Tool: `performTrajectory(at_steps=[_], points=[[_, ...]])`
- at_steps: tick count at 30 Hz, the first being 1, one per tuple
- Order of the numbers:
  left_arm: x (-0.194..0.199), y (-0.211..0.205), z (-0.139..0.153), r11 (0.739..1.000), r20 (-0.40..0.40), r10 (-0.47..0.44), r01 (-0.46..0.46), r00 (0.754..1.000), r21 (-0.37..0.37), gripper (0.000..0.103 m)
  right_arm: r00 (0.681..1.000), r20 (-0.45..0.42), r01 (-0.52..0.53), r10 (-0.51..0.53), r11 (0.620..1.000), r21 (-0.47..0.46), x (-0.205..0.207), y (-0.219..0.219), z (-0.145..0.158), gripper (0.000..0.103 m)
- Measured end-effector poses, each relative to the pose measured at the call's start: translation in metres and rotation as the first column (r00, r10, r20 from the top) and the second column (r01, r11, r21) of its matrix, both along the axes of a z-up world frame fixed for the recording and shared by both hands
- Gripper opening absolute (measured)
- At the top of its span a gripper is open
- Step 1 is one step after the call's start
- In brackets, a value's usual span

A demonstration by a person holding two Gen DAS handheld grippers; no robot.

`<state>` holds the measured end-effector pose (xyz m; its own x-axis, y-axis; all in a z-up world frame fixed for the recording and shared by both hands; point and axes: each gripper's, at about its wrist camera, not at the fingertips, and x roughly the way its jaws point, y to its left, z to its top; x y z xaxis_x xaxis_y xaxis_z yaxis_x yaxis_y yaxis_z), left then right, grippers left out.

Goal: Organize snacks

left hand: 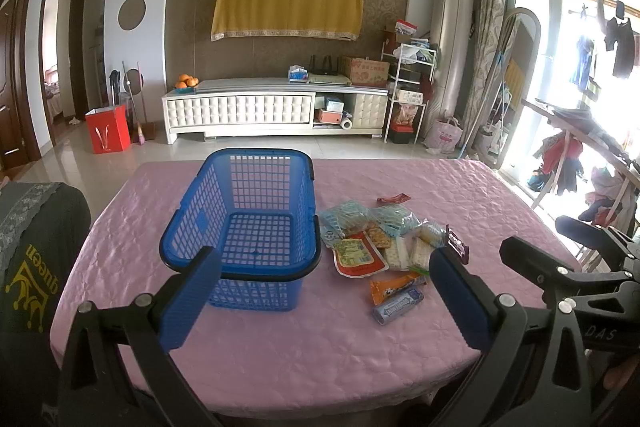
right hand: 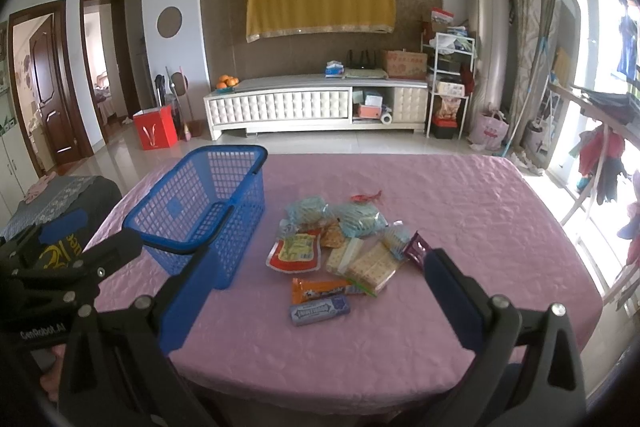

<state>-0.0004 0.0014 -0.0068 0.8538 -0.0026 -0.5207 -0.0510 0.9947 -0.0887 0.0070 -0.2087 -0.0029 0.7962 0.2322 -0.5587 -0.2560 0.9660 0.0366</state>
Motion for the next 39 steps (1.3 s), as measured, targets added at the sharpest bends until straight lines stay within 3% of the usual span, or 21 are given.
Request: performTrajectory(at_steps=[39], points=[[-0.0003, 0.0009, -0.0028, 1.000, -0.006, -0.001, 0.001, 1.000, -0.003, 0.103, 1.000, -0.015, 0.001, -0.001, 1.000, -0.013, 0.0024, 0.0012, -0.0040, 0.103]])
